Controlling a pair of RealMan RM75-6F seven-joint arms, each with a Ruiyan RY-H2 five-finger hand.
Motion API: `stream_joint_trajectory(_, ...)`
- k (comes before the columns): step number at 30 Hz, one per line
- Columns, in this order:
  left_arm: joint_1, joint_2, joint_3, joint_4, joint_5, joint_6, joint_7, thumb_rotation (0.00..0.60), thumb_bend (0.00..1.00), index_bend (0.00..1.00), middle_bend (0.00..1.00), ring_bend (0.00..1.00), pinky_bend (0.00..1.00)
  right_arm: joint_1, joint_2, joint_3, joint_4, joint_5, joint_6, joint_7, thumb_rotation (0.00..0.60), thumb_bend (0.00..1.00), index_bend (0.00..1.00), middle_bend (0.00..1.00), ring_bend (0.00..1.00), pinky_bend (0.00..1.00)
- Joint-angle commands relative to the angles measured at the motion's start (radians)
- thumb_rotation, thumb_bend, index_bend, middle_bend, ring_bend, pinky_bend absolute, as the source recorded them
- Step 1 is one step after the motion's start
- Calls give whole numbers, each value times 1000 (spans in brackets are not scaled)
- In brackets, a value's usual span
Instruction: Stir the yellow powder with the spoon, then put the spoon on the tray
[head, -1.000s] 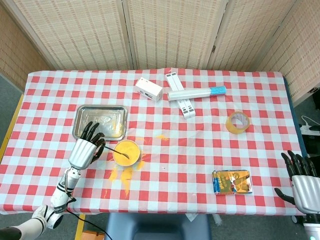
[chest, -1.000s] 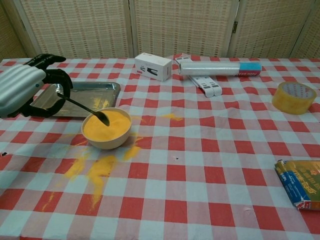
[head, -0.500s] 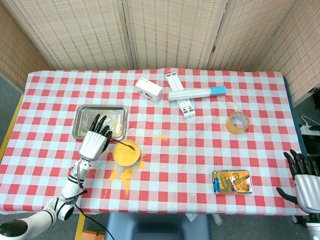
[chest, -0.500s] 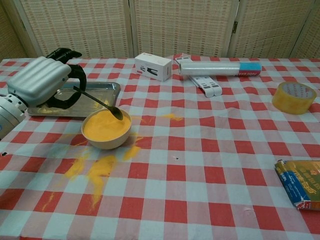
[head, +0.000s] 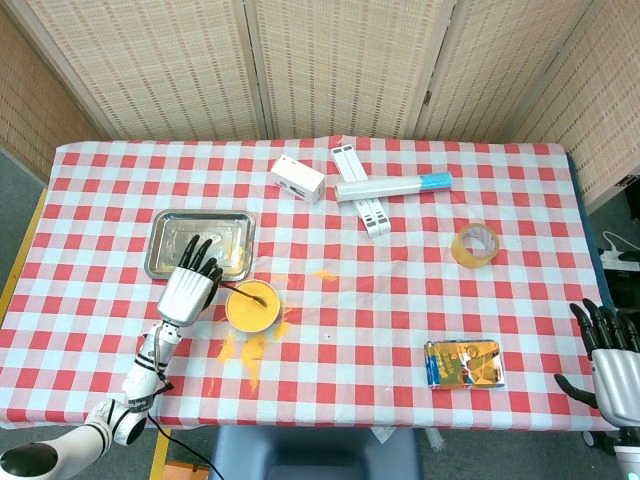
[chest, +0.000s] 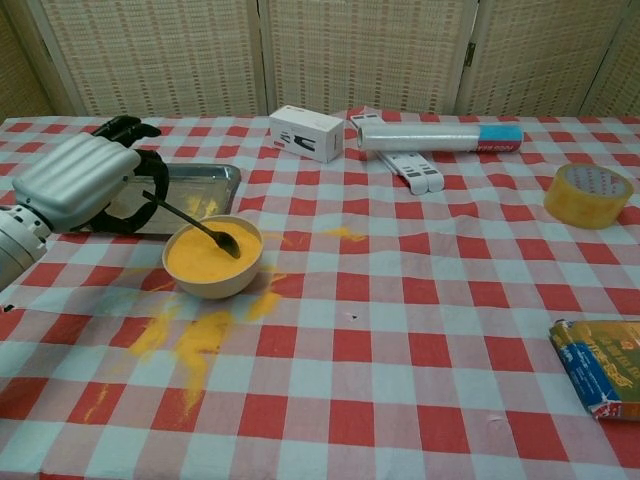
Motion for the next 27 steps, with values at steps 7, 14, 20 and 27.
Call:
stream_joint_trajectory(7,57,82,32,-161,25,60,9,600,733,910,404,73,0,-5,3,-8,-3,-21,10,5,600,86,0,0,0,0)
stream_joint_trajectory(14,62,108,21,-224,34,77,29,600,734,910,408,75,0,-8,3,-12,-5,-33,15,7,600,86,0,0,0,0)
stream_joint_trajectory(20,14,74,-26,-142,9,27,36,600,733,910,411,75,0,-3,1,-4,-2,-15,5,3,600,86,0,0,0,0)
stream_joint_trajectory(27,-18,12,-33,-3,-3,-20,19,600,732,910,417,77,0,-1,1,6,0,8,-2,3,600,86,0,0,0,0)
